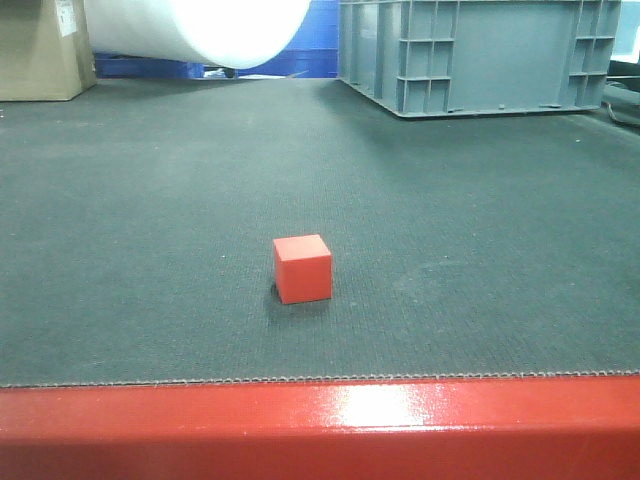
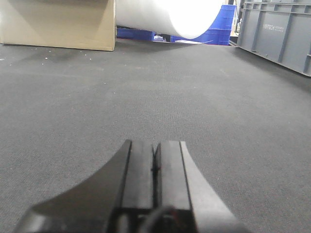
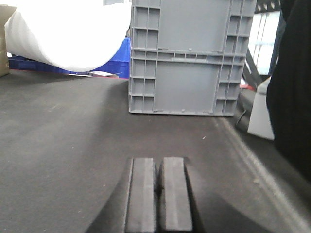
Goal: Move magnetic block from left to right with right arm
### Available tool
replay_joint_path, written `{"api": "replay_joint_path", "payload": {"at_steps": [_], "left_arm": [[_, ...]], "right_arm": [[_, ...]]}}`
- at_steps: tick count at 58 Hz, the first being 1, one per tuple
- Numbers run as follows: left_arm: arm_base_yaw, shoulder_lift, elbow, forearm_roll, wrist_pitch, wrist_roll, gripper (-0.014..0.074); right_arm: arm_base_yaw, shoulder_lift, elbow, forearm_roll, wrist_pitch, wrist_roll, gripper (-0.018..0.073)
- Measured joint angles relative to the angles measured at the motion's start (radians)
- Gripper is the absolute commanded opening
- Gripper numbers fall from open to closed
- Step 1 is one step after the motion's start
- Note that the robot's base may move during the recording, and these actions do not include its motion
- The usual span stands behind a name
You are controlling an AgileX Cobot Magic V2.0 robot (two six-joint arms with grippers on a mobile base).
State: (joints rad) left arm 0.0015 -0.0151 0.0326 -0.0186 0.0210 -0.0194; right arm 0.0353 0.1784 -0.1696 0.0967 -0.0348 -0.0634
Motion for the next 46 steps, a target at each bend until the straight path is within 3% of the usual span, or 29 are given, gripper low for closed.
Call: {"api": "replay_joint_path", "payload": {"at_steps": [15,46], "left_arm": [[0.000,0.000,0.000,0.000,0.000,0.000,-0.0117],[0.000,0.000,0.000,0.000,0.000,0.000,-0.0117]], "right_arm": [[-0.010,-0.158,0.156,-0.113,-0.009,0.038,0.0055],[-0.011,-0.188,0.195,-0.091,0.010,0.041,0.0055]]}}
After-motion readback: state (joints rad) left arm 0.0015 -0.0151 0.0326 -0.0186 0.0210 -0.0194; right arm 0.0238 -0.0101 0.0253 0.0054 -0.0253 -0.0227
